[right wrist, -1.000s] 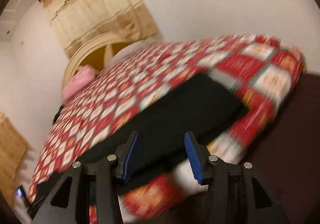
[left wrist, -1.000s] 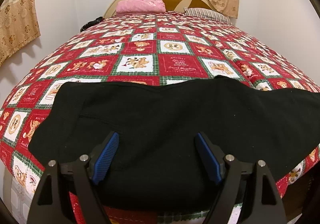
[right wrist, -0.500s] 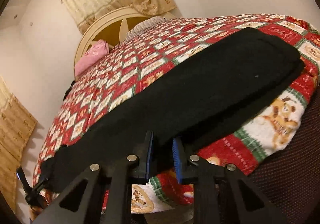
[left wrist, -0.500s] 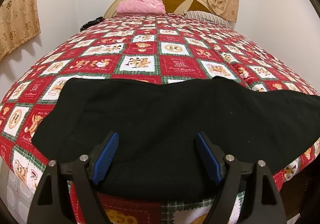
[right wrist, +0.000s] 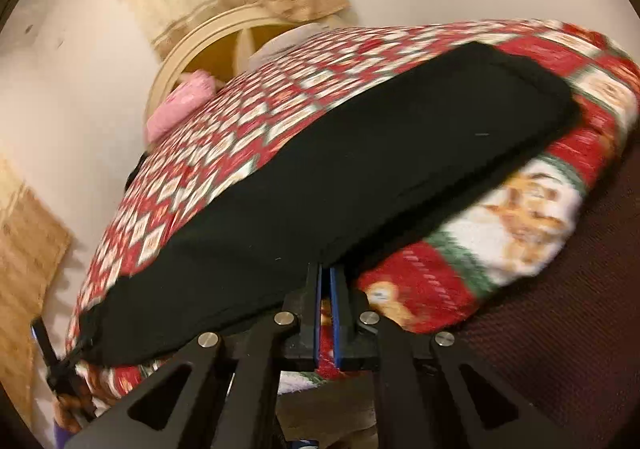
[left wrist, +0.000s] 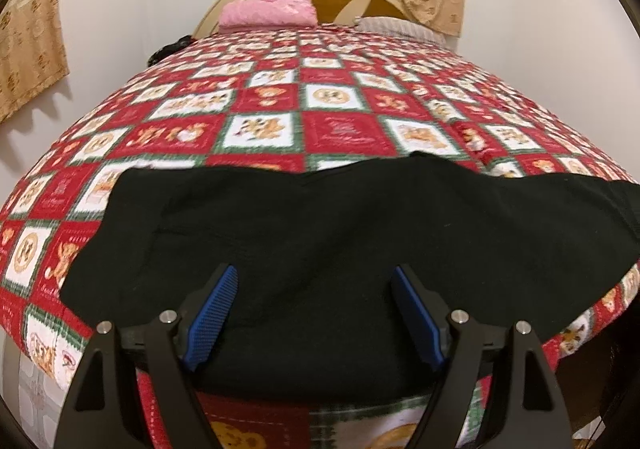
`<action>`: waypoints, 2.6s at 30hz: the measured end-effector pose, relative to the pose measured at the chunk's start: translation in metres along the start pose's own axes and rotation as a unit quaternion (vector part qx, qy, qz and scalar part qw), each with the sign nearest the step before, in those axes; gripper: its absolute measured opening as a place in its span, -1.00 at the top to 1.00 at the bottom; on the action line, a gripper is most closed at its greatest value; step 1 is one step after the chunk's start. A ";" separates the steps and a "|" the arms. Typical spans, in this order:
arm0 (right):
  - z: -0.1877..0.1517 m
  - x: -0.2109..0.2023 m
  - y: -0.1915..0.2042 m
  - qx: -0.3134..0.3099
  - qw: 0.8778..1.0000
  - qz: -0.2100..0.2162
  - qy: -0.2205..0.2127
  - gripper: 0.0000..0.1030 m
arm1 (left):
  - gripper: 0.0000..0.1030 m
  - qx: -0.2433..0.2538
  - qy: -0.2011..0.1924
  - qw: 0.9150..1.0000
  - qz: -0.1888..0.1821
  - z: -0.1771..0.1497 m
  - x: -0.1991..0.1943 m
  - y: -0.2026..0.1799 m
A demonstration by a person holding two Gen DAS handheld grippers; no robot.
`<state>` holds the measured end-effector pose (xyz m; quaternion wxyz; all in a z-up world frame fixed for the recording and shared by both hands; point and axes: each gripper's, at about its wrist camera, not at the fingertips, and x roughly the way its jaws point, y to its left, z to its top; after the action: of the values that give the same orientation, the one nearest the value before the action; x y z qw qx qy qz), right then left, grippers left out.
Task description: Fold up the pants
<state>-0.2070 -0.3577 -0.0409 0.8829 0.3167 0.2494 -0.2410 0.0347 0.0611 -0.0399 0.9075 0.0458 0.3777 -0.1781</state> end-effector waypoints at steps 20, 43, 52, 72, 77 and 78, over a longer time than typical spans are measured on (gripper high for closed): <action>0.023 0.040 0.030 -0.131 0.991 -0.001 0.005 0.91 | -0.65 0.149 -0.022 0.985 -0.082 -0.014 0.014 -0.123; 0.059 -0.005 -0.072 0.004 0.969 -0.207 -0.135 0.15 | -0.68 0.040 -0.001 0.996 -0.084 0.005 -0.002 -0.082; 0.066 -0.026 -0.027 -0.066 0.962 -0.207 -0.162 0.80 | -0.68 0.018 -0.027 0.998 -0.060 0.013 -0.015 -0.049; -0.157 0.064 0.258 -0.497 0.866 0.040 -0.036 0.81 | -0.68 -0.067 -0.044 0.997 -0.023 0.010 -0.016 0.024; -0.179 0.068 0.256 -0.562 0.826 0.021 -0.040 0.39 | -0.68 -0.069 -0.032 0.997 -0.027 0.009 -0.007 0.025; -0.180 0.066 0.256 -0.571 0.820 0.018 -0.039 0.39 | -0.68 -0.067 -0.030 0.997 -0.028 0.008 -0.006 0.024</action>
<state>-0.0595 -0.0781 -0.0898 0.9186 -0.2498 0.3018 -0.0510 0.0448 0.0833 -0.0309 0.9140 -0.0311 0.3627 -0.1788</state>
